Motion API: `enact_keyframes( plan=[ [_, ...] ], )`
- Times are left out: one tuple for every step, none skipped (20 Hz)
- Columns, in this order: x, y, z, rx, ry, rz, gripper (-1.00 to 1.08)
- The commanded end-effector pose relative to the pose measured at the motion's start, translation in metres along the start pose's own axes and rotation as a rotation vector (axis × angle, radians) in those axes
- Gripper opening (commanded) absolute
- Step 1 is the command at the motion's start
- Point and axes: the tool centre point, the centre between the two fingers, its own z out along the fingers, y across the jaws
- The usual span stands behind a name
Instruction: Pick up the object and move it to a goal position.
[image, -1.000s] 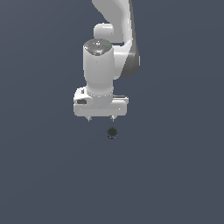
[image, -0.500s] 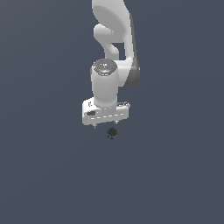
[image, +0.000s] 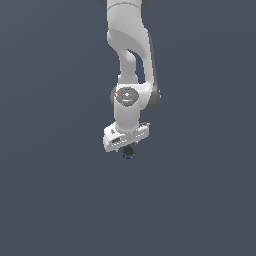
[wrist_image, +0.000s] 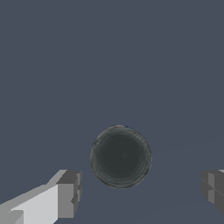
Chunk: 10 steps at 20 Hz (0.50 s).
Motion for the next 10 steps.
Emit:
enact_keyframes(
  plan=[
    [-0.0016,-0.0050,0.0095,0.006,-0.002,-0.034,1.00],
    [-0.0021,-0.0065,0.0122,0.008,-0.003,-0.043,1.00],
    [-0.0026,-0.0077,0.0144,0.009,-0.004,-0.050,1.00],
    [-0.0029,-0.0086,0.0161,0.011,-0.005,-0.056,1.00],
    [-0.0032,-0.0093,0.0173,0.011,-0.005,-0.060,1.00],
    [-0.0033,-0.0097,0.0180,0.012,-0.005,-0.062,1.00],
    [-0.0034,-0.0099,0.0183,0.012,-0.005,-0.063,1.00],
    [-0.0034,-0.0093,0.0173,0.012,-0.006,-0.058,1.00],
    [-0.0034,-0.0093,0.0176,0.012,-0.006,-0.058,1.00],
    [-0.0034,-0.0093,0.0187,0.012,-0.006,-0.058,1.00]
  ],
)
